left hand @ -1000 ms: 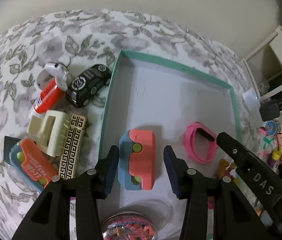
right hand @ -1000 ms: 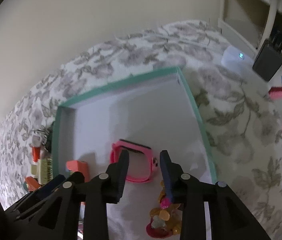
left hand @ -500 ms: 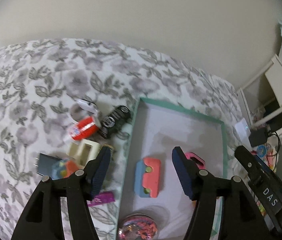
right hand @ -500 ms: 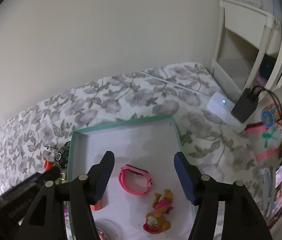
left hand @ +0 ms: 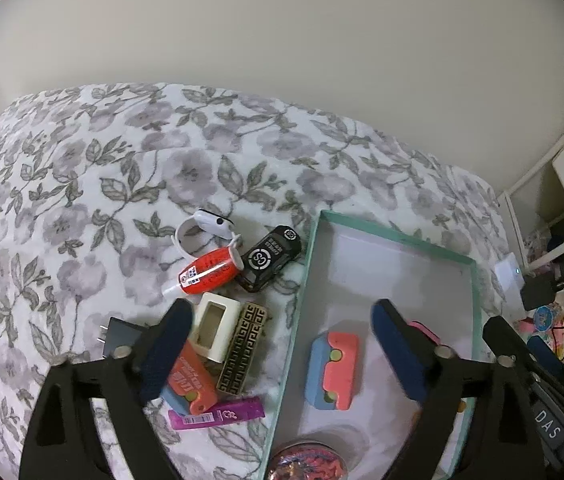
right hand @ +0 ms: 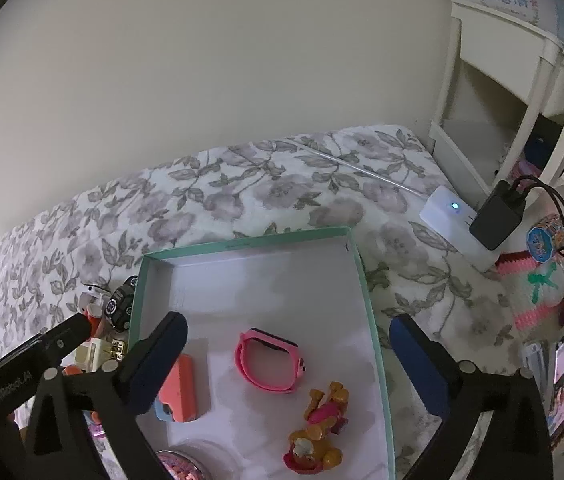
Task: Organize rigid objects
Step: 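Move both tools back over the remaining toys beside the tray, then grasp the orange-and-blue carrot knife toy with right tool while left tool lowers toward charger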
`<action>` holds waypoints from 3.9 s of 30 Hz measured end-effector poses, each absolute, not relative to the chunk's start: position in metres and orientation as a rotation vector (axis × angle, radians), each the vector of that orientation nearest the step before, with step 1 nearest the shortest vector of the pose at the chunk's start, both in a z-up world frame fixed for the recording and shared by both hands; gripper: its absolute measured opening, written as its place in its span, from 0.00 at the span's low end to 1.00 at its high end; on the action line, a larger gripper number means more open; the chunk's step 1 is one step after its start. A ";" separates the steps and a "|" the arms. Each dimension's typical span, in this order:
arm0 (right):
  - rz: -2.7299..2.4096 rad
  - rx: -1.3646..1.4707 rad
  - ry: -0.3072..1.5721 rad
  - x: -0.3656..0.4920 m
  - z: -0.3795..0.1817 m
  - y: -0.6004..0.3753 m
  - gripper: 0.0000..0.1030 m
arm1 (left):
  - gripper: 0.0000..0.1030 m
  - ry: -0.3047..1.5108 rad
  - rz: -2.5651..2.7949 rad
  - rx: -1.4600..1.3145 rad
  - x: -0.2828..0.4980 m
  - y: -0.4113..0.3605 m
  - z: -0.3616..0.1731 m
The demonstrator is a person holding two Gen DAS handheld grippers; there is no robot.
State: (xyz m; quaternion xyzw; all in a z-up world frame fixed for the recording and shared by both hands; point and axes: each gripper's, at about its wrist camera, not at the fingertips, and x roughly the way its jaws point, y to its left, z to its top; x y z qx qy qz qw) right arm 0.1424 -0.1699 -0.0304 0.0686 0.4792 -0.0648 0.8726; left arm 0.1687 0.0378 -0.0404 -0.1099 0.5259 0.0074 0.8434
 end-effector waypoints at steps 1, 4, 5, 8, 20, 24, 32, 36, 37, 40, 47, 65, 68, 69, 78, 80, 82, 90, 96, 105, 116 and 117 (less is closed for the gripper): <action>-0.134 0.145 1.005 0.143 -0.032 -0.170 1.00 | 0.98 1.105 0.020 -0.232 0.169 0.038 -0.040; -0.134 0.141 1.012 0.144 -0.036 -0.169 1.00 | 0.99 1.085 0.051 -0.221 0.168 0.042 -0.040; -0.135 0.135 1.011 0.144 -0.036 -0.168 1.00 | 0.99 1.082 0.055 -0.219 0.168 0.043 -0.040; -0.143 0.108 1.004 0.144 -0.037 -0.165 1.00 | 0.99 1.076 0.067 -0.226 0.169 0.046 -0.040; -0.097 0.157 1.012 0.146 -0.043 -0.158 1.00 | 0.99 1.048 0.087 -0.237 0.167 0.059 -0.035; -0.102 0.142 1.003 0.145 -0.036 -0.149 1.00 | 0.99 1.025 0.103 -0.250 0.161 0.069 -0.027; -0.033 0.082 0.971 0.141 -0.016 -0.114 1.00 | 0.99 0.958 0.198 -0.281 0.141 0.100 -0.006; 0.005 0.048 0.994 0.140 -0.021 -0.094 1.00 | 0.99 0.969 0.257 -0.298 0.132 0.121 -0.004; 0.019 0.039 1.004 0.140 -0.024 -0.087 1.00 | 0.99 0.969 0.274 -0.309 0.128 0.128 -0.004; 0.050 0.004 1.026 0.137 -0.029 -0.069 1.00 | 0.99 0.977 0.315 -0.341 0.117 0.148 -0.006; 0.135 -0.038 1.085 0.134 -0.046 -0.035 1.00 | 0.99 1.042 0.357 -0.404 0.100 0.176 -0.022; 0.323 -0.078 1.199 0.125 -0.096 0.025 1.00 | 0.99 1.213 0.381 -0.507 0.100 0.202 -0.087; 0.352 -0.077 1.203 0.124 -0.100 0.032 1.00 | 0.99 1.217 0.386 -0.524 0.102 0.205 -0.091; 0.358 -0.074 1.199 0.124 -0.101 0.034 1.00 | 0.99 1.217 0.386 -0.531 0.102 0.206 -0.091; 0.415 -0.019 1.194 0.122 -0.107 0.040 0.81 | 0.99 1.232 0.367 -0.552 0.110 0.205 -0.099; 0.427 0.002 1.193 0.122 -0.107 0.039 0.77 | 0.99 1.237 0.357 -0.556 0.112 0.204 -0.100; 0.434 0.013 1.189 0.123 -0.108 0.040 0.71 | 0.99 1.250 0.333 -0.554 0.116 0.201 -0.103; 0.446 0.050 1.192 0.124 -0.120 0.041 0.69 | 0.99 1.293 0.281 -0.582 0.125 0.194 -0.114; 0.443 0.056 1.163 0.124 -0.120 0.040 0.61 | 0.99 1.289 0.254 -0.576 0.129 0.190 -0.115; 0.455 0.119 1.153 0.124 -0.120 0.032 0.50 | 0.99 1.294 0.207 -0.545 0.146 0.175 -0.122; 0.437 0.238 1.166 0.131 -0.116 0.005 0.44 | 0.99 1.288 0.211 -0.546 0.162 0.164 -0.139; 0.437 0.243 1.167 0.131 -0.116 0.004 0.44 | 0.99 1.284 0.212 -0.544 0.164 0.162 -0.139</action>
